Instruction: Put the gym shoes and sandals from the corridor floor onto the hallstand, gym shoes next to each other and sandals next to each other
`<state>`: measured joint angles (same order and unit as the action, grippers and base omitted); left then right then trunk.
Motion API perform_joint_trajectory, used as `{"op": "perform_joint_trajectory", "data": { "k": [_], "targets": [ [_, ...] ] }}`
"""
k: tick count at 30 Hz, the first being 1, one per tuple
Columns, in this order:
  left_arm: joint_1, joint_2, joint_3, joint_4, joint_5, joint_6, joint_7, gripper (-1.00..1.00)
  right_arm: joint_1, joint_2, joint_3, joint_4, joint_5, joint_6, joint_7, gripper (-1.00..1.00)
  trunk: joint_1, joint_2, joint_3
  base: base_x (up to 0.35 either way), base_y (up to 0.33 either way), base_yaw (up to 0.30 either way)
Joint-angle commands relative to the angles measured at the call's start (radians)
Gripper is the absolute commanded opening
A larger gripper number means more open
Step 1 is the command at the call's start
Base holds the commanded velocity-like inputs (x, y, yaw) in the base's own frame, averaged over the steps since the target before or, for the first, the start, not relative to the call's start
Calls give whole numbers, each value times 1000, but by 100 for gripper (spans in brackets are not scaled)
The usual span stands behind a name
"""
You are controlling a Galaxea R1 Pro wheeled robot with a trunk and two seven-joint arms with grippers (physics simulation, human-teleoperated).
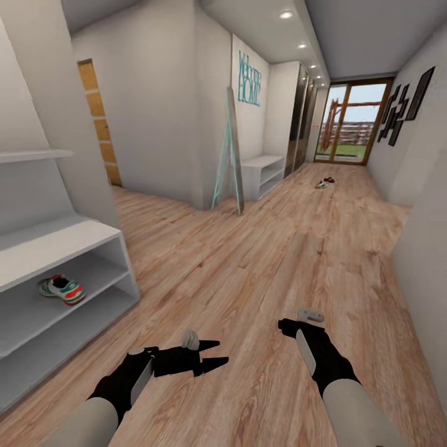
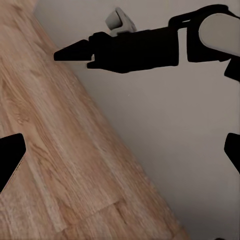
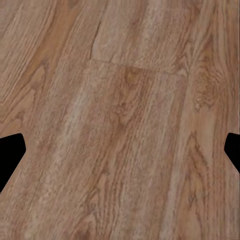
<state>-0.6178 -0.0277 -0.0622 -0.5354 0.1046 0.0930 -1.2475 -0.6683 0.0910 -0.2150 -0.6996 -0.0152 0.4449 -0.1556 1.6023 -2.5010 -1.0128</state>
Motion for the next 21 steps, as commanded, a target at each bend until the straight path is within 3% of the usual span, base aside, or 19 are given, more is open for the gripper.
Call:
{"op": "perform_joint_trajectory", "data": {
  "k": [1, 17, 21],
  "targets": [
    [0, 2, -5, 0, 10, 10, -1, 100, 0, 1, -3, -2, -2, 5, -2, 100, 0, 0, -1, 340, 0, -289],
    [0, 13, 6, 1, 10, 10, 11, 100, -1, 1, -3, -2, -2, 5, -2, 100, 0, 0, 4, 345, 0, -289],
    [0, 39, 86, 1, 10, 10, 114, 100, -1, 1, -3, -1, -2, 5, -2, 100, 0, 0, 4, 346, 0, -288]
  ]
}}
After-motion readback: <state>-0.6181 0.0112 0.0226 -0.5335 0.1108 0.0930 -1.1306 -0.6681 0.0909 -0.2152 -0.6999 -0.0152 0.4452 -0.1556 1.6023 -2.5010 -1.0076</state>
